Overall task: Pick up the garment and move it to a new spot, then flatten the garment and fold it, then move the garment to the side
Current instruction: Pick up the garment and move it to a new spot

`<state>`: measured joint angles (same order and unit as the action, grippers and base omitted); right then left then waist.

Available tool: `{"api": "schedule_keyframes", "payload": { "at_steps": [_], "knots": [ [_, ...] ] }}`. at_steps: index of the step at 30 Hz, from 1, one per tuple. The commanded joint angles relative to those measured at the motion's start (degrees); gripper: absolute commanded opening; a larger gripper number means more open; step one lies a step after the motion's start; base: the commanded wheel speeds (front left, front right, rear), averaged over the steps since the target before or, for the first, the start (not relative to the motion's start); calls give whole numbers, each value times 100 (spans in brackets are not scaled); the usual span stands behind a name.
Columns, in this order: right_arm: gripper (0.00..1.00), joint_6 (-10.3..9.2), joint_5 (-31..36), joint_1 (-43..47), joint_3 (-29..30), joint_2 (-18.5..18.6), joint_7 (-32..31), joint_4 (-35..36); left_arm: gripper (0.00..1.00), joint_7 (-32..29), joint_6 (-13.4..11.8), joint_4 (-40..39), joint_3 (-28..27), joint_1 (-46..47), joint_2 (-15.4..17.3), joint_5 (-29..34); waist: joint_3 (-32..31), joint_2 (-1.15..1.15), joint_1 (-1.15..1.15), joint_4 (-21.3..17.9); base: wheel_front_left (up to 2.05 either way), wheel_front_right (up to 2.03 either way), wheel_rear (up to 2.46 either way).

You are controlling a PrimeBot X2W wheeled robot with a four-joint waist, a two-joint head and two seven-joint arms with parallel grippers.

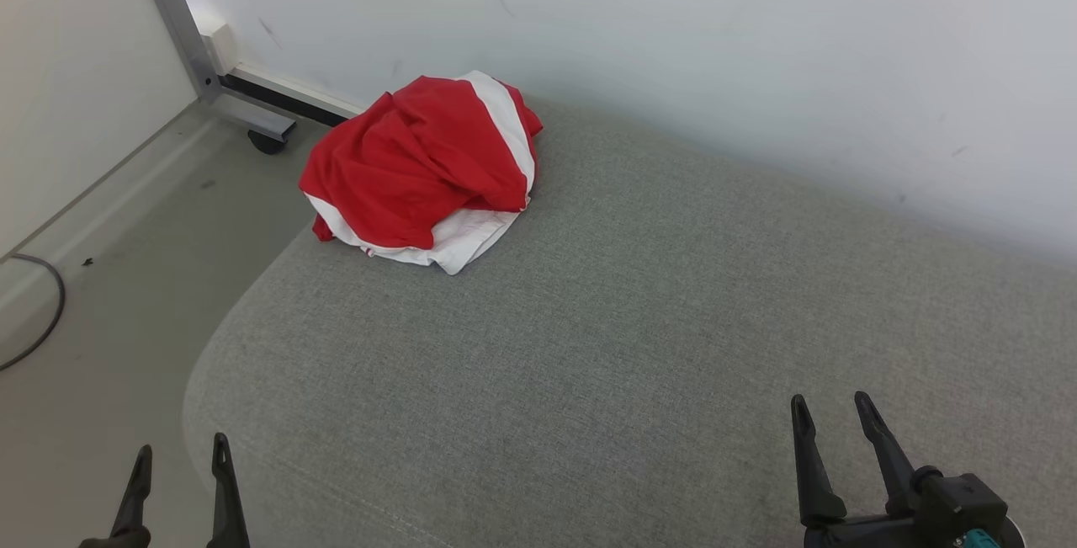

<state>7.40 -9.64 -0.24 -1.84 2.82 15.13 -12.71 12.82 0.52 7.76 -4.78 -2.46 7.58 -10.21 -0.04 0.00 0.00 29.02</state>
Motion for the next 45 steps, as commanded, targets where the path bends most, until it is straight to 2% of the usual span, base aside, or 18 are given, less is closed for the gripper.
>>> {"api": "schedule_keyframes", "payload": {
  "at_steps": [1, 5, 9, 14, 20, 24, 33, 39, 45],
  "knots": [
    [100, 17, 33, -17, -2, 11, 4, 3, 100, 31, -11, 2, -19, -66, 14, -30, 15, 0, 0, 1, 0, 0, 0],
    [100, 17, 77, -63, -12, 11, -23, 33, 100, 62, -56, 25, -46, 44, -6, -93, 79, 0, 0, -62, 0, 0, 0],
    [100, 17, 135, -143, 68, 13, -66, 88, 100, 112, -78, 27, -156, 274, 0, -223, 236, 0, 0, -283, 0, 0, 0],
    [100, 17, 219, -237, 148, 13, -99, 172, 100, 139, -29, 90, -285, 567, 78, -369, 478, 0, 0, -664, 0, 0, 0],
    [100, 17, 372, -435, 360, 13, -140, 377, 100, 169, 6, 206, -444, 1326, 304, -530, 1067, 0, 0, -1337, 0, 0, 0],
    [100, 17, 465, -589, 554, 11, -150, 552, 100, 144, 35, 279, -590, 1990, 535, -637, 1527, 0, 0, -1797, 0, 0, 0],
    [100, 12, 469, -817, 993, 9, -82, 826, 100, -84, 81, 601, -1037, 3225, 1319, -917, 2364, 0, 0, -2709, 0, 0, 0],
    [100, 12, 424, -865, 1128, 7, -36, 952, 100, -556, 84, 716, -1167, 3757, 1800, -1022, 2663, 0, 0, -3024, 0, 0, 0],
    [100, 12, 414, -909, 1121, 8, -13, 1046, 100, -1014, 200, 1200, -1099, 4275, 2163, -1114, 2849, 0, 0, -3143, 0, 0, 0]
  ]
}}
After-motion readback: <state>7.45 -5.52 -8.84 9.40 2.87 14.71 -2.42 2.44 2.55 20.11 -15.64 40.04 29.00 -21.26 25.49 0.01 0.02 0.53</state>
